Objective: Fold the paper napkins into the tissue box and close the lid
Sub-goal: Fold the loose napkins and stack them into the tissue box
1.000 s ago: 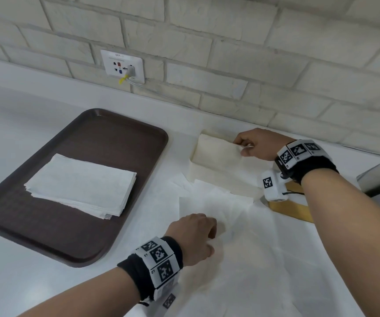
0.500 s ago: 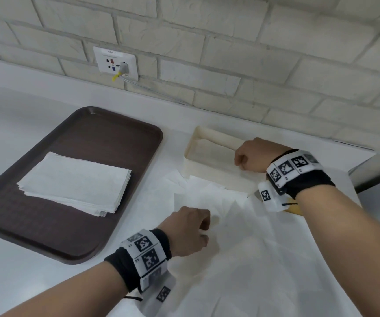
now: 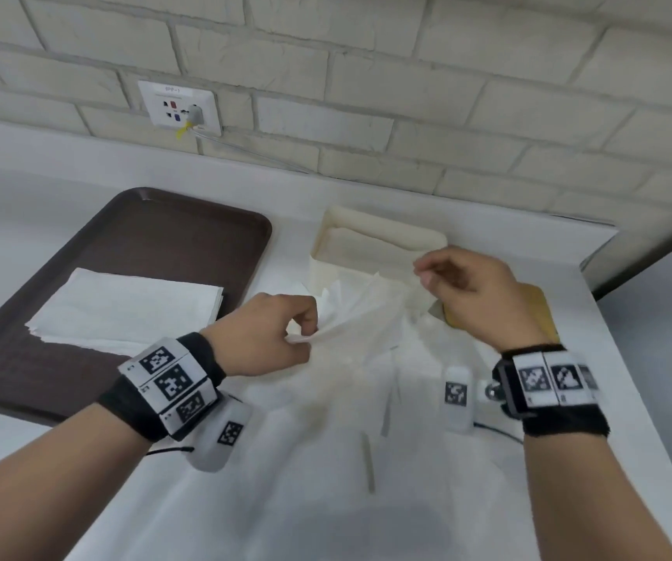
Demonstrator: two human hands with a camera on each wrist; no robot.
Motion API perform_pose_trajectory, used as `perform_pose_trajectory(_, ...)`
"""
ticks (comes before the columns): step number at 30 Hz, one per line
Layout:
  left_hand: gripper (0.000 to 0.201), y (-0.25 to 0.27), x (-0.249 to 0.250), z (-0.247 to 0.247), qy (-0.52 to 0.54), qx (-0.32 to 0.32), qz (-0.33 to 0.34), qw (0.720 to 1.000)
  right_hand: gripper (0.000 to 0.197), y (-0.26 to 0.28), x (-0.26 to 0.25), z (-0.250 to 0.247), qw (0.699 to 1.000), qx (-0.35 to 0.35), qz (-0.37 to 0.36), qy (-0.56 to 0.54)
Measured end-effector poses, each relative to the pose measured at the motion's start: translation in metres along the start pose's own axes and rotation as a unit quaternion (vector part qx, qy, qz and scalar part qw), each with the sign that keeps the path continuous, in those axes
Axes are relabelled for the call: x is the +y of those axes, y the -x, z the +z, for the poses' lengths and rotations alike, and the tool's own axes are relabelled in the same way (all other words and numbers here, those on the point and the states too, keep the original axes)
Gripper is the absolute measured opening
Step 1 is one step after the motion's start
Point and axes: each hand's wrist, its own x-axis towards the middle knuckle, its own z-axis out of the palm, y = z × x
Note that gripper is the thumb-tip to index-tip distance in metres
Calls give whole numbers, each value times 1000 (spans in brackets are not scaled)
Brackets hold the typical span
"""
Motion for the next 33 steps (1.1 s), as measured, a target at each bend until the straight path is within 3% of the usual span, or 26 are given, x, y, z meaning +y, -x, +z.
perform_pose_trajectory(2,30,2,-1,-3,-21,-10,8,1000,30,29,6,11,998,-2,41,-51)
perform_pose_trajectory(6,38,8,5,-10,-37,-8,45,998,109,65,20,38,982,-144,96,-73)
perform_pose_trajectory(9,40,14,10,-13,-29,13,75,997,128,71,24,60,982,-113,115,-97)
perform_pose_trajectory(13,38,24,7,-13,95,64,79,990,100,87,24,86,941,-6,176,-288)
perform_pose_trajectory(16,41,29,1,-10,153,64,77,983,81,94,16,96,899,6,190,-394)
perform_pose_trajectory(19,35,30,-7,-5,198,43,63,977,26,94,-1,95,911,33,179,-369)
perform_pose_trajectory(20,31,30,-9,-3,211,42,57,975,17,93,-3,95,915,46,181,-358)
perform_pose_trajectory(24,18,22,-21,0,193,55,44,979,33,93,-3,97,914,70,191,-350)
perform_pose_trajectory(29,17,13,-26,10,97,115,10,989,31,94,-9,99,902,139,176,-370)
perform_pose_trajectory(33,42,14,-16,11,110,166,-2,980,13,92,-12,95,914,201,186,-299)
